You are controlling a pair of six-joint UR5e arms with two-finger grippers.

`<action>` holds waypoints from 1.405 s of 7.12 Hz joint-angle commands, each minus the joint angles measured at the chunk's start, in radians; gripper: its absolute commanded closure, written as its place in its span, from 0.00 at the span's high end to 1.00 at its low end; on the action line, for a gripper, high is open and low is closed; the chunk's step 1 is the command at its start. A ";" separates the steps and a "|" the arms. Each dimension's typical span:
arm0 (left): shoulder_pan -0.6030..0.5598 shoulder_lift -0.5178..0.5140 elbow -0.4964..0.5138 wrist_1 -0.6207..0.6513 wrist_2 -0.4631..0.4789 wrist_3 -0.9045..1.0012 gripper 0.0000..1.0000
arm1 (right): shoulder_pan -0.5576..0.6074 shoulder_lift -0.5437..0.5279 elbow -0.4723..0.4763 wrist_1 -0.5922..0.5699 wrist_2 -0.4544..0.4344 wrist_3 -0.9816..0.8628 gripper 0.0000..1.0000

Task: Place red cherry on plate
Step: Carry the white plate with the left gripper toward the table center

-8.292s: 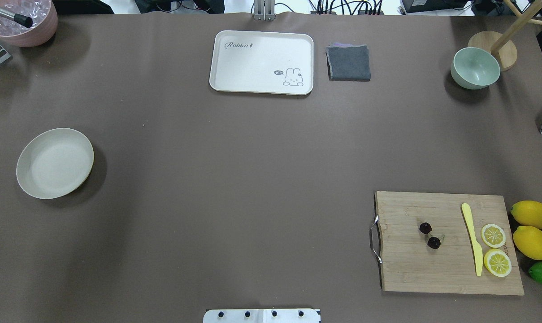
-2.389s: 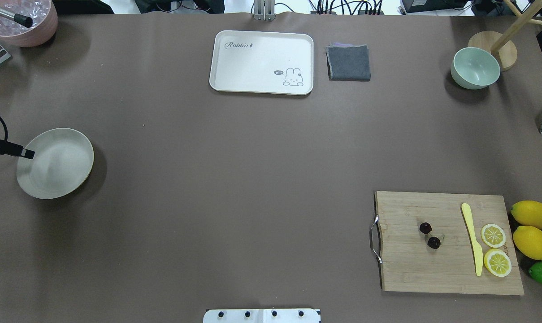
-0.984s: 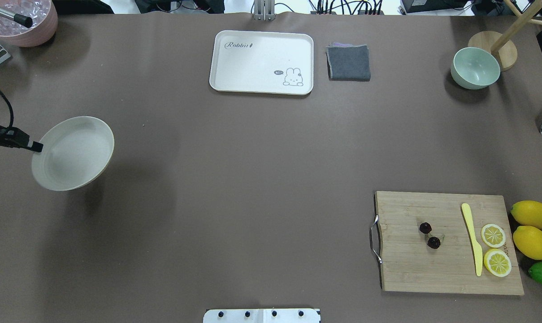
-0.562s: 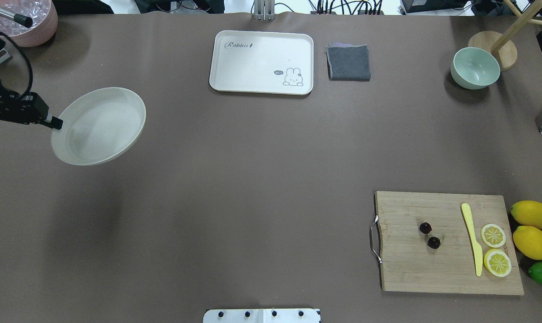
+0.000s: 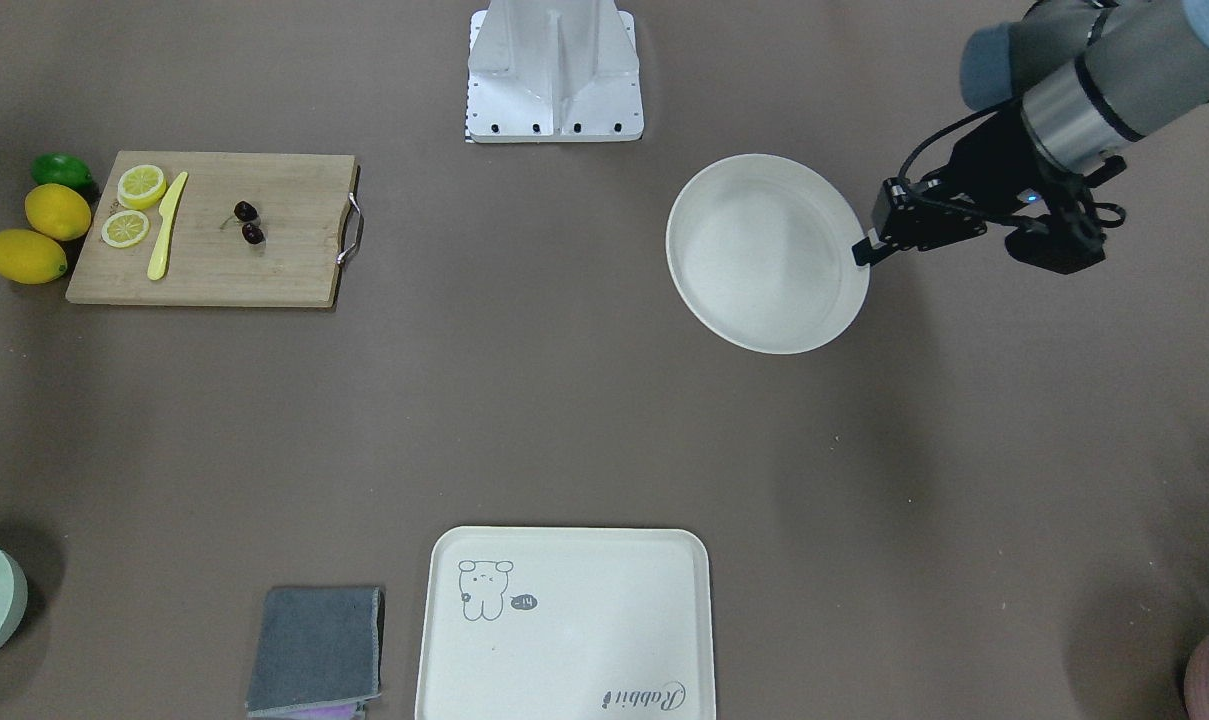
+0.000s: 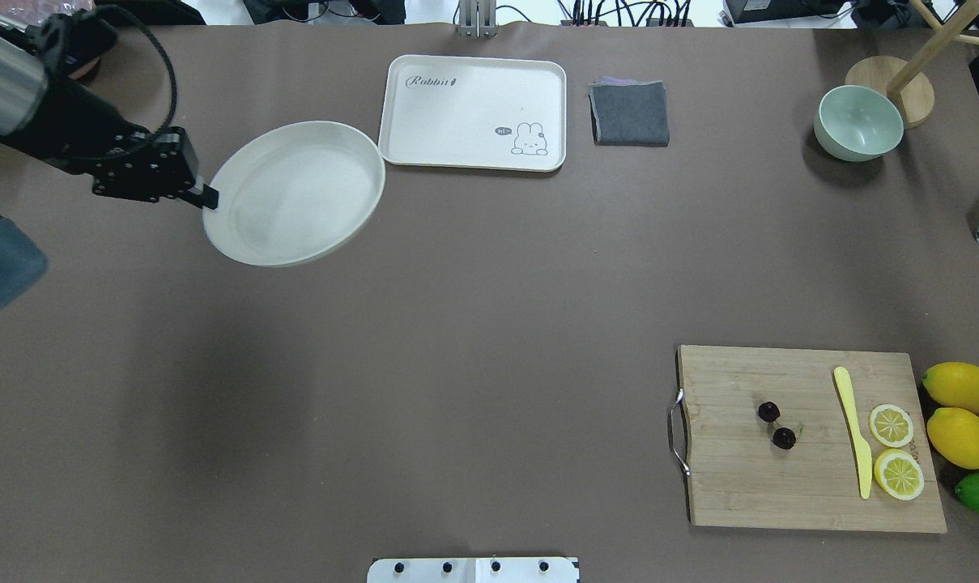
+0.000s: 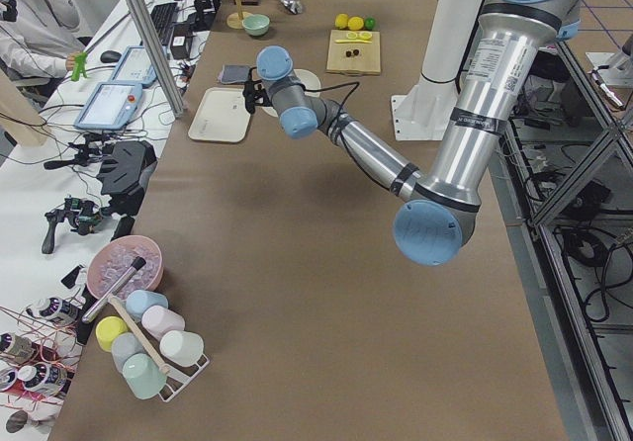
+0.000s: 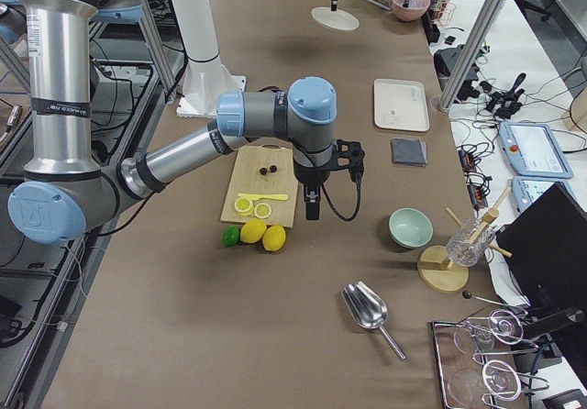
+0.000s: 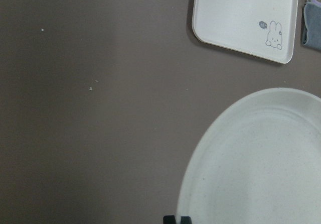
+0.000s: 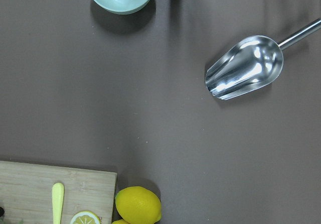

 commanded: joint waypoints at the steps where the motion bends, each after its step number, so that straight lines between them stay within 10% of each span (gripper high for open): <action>1: 0.124 -0.091 -0.021 0.130 0.152 -0.064 0.00 | -0.001 0.005 0.001 -0.001 0.000 0.000 1.00; 5: 0.378 -0.144 0.011 0.217 0.472 -0.064 0.00 | -0.006 0.008 -0.002 -0.001 0.000 0.001 1.00; 10: 0.515 -0.198 0.155 0.071 0.571 -0.139 0.00 | -0.007 0.013 -0.002 -0.013 0.000 0.001 1.00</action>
